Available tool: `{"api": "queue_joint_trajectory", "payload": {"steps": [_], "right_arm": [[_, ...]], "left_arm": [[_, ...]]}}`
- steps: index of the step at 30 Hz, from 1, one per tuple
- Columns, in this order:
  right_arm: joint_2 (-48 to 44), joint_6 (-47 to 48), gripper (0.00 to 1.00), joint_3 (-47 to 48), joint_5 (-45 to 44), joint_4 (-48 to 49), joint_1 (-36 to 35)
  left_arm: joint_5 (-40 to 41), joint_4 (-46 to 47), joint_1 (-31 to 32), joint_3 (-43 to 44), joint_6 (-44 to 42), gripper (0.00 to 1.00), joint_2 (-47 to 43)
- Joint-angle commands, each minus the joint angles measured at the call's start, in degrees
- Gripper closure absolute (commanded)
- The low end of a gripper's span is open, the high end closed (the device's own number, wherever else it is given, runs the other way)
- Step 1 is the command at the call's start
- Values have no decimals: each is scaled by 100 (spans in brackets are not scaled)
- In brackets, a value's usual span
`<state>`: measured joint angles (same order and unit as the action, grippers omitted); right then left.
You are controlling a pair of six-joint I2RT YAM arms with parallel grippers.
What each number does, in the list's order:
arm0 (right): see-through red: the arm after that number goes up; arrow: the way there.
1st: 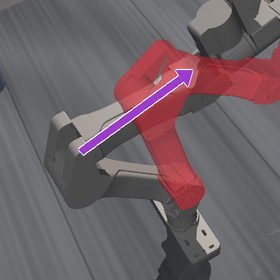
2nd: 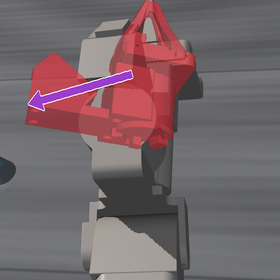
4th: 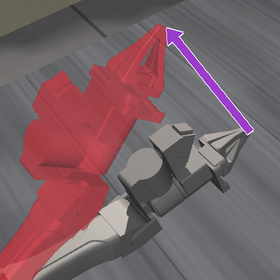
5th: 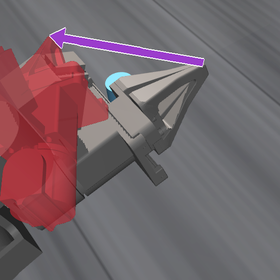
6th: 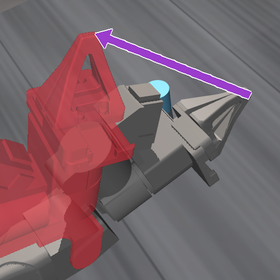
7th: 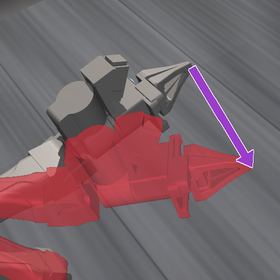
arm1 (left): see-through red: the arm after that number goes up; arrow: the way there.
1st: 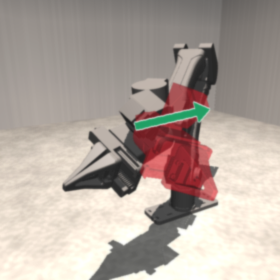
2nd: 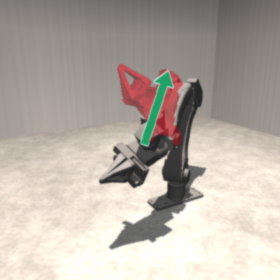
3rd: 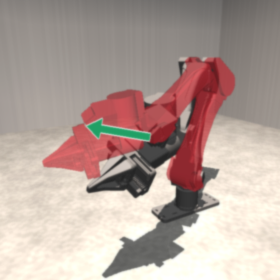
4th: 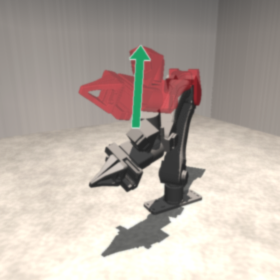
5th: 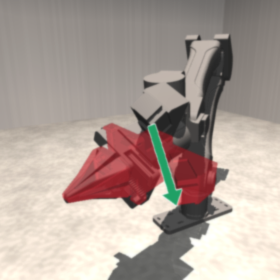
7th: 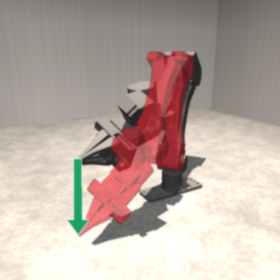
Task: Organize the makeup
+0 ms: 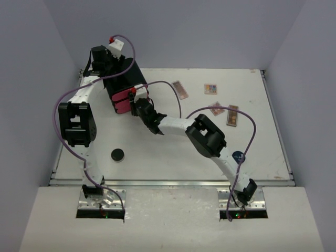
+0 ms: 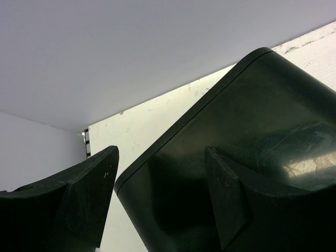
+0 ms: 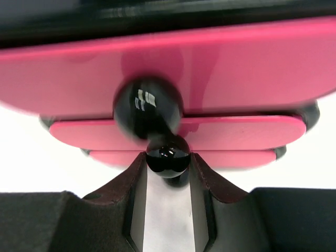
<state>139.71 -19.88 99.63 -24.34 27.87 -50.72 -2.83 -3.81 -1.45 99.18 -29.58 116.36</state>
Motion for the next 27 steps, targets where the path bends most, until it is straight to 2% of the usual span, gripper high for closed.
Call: {"api": "queue_joint_trajectory", "payload": {"steps": [1,6,21,23,24,26,27], "right_arm": [[-937,-95,100,-1140,6,415,-80],[-1692,-191,100,-2456,84,859,-184],[-2372,-499,100,-3622,426,904,-254],[-2391,-470,93,-3665,494,885,-250],[-2386,-437,84,-3644,572,836,-246],[-2384,-384,53,-3558,824,659,-245],[-2405,-378,47,-3562,894,620,-245]], "left_arm": [[-11,-708,68,-171,-74,34,228],[40,-717,66,-153,-65,34,247],[144,-877,66,-38,-48,33,265],[160,-898,66,-30,-48,32,265],[161,-907,66,-26,-48,31,265],[166,-945,68,0,-45,29,265],[155,-977,73,16,-35,28,265]]}}
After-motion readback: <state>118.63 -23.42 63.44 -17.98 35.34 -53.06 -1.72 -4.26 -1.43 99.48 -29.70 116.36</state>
